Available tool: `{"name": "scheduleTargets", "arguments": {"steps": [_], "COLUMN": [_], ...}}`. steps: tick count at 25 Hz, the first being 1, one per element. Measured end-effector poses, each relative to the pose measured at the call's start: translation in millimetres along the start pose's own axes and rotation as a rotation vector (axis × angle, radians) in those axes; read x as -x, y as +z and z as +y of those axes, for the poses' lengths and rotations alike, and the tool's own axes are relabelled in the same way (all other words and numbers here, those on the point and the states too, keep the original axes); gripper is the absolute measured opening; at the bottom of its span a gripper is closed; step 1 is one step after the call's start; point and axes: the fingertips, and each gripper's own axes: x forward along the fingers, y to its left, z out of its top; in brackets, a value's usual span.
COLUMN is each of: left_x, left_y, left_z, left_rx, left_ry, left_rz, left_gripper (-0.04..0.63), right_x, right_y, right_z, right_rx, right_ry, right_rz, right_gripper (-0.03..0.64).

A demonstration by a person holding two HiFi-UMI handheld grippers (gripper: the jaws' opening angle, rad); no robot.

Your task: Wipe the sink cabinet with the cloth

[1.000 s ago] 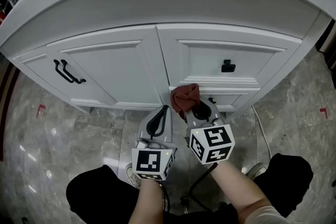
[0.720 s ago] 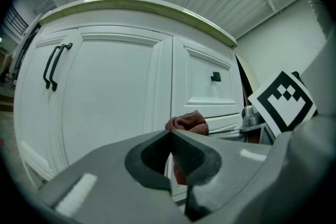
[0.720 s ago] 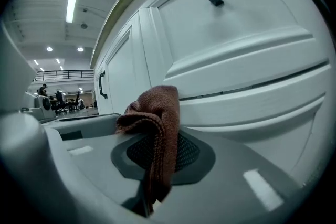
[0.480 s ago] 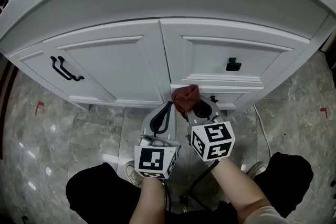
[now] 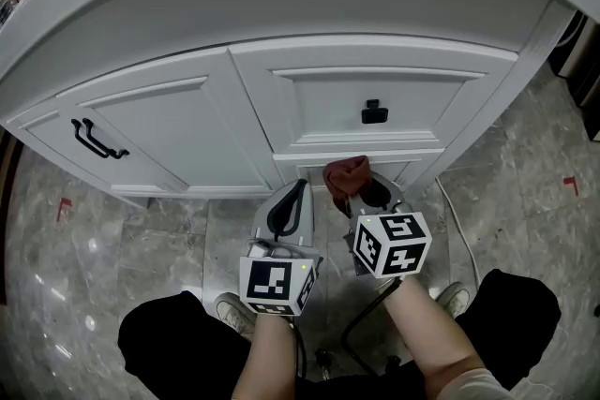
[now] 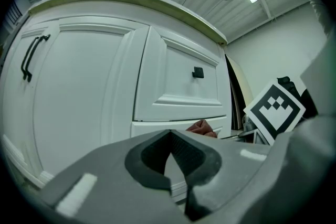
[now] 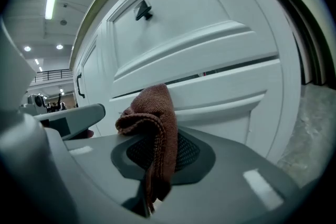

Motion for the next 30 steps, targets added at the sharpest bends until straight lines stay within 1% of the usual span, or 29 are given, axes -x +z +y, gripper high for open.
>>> {"name": "scheduleTargets", "arguments": {"steps": [2, 4, 9, 14, 18, 22, 24, 26, 30], "left_x": [-5, -10, -18, -25, -30, -31, -28, -23, -10], "left_y": [-2, -4, -11, -25, -37, -46, -51, -56, -62], "left_z": [-11, -24, -45, -59, -77, -92, -91, -82, -44], "left_rx": [0.002, 0.000, -0.010, 0.007, 0.017, 0.000, -0.014, -0.021, -0.010], "left_ry": [-0.021, -0.043, -0.077, -0.086, -0.115, -0.148, -0.150, -0.137, -0.065], "left_rz": [0.005, 0.009, 0.023, 0.037, 0.055, 0.074, 0.088, 0.100, 0.114], "left_gripper": [0.000, 0.000, 0.000, 0.000, 0.000, 0.000, 0.000, 0.000, 0.000], "right_x": [7, 16, 37, 53, 68, 86, 89, 84, 50], "right_y": [2, 5, 11, 17, 24, 32, 33, 31, 10], "right_z": [-12, -27, -67, -94, -109, -130, -132, -118, -60], "right_rx": [-0.048, -0.070, -0.074, -0.095, -0.118, -0.131, -0.146, -0.146, -0.109], "right_ry": [-0.013, -0.045, -0.140, -0.192, -0.214, -0.283, -0.300, -0.278, -0.136], "right_rz": [-0.011, -0.026, -0.040, -0.061, -0.096, -0.138, -0.150, -0.159, -0.123], "right_gripper": [0.083, 0.082, 0.080, 0.080, 0.081, 0.080, 0.079, 0.078, 0.080]}}
